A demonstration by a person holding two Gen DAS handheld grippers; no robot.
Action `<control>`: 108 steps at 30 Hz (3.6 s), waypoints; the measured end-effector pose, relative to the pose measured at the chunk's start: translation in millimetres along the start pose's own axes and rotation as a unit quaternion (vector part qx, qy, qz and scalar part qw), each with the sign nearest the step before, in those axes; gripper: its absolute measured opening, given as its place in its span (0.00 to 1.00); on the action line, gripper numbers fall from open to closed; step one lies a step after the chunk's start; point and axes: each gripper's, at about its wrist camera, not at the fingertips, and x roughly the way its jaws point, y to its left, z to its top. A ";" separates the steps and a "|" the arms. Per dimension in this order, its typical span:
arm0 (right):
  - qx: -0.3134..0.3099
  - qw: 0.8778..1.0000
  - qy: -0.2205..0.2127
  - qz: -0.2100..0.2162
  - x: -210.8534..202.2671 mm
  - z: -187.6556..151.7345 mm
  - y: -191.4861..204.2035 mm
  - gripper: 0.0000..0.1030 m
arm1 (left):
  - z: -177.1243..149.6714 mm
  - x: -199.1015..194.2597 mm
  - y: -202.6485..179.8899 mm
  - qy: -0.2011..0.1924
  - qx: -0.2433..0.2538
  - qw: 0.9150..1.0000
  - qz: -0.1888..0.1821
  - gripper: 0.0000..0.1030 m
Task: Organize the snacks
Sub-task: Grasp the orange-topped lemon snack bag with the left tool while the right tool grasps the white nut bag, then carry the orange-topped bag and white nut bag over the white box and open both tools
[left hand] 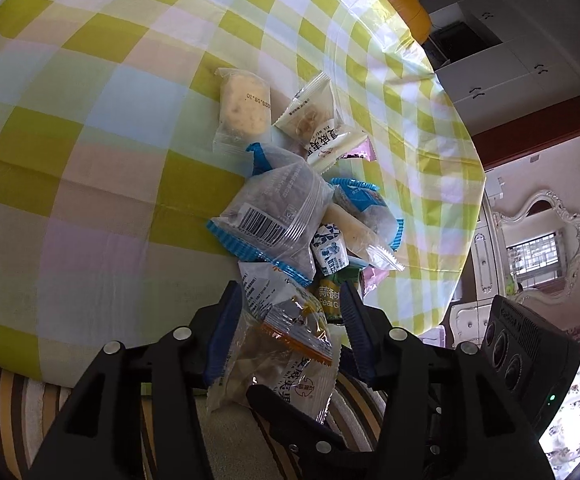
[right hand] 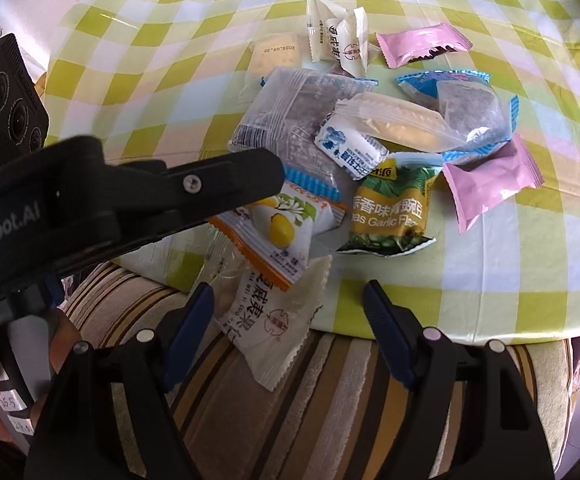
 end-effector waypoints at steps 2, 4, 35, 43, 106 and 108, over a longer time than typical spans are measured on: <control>-0.006 1.000 -0.002 0.004 1.4 1.8 4.3 0.63 | -0.3 -0.2 -1.9 -0.002 0.003 1.000 -0.001 0.53; -0.011 1.000 -0.003 0.014 2.2 2.7 8.1 0.54 | 0.8 -1.1 -0.7 -0.004 -0.002 1.000 0.000 0.54; 0.058 0.995 -0.055 0.056 -76.9 -45.6 -79.4 0.18 | -17.5 9.3 -48.1 -0.004 0.127 0.985 0.117 0.61; 0.097 0.991 -0.079 0.043 -92.4 -54.2 -113.2 0.18 | -24.2 20.6 -59.9 0.022 0.161 0.977 0.140 0.70; 0.314 0.926 -0.174 -0.116 -165.3 -179.2 -342.4 0.18 | -140.5 129.7 -251.7 0.143 0.318 0.937 0.026 0.47; 0.324 0.921 -0.174 -0.127 -166.8 -185.5 -352.7 0.18 | -153.7 141.7 -261.2 0.168 0.329 0.929 0.013 0.47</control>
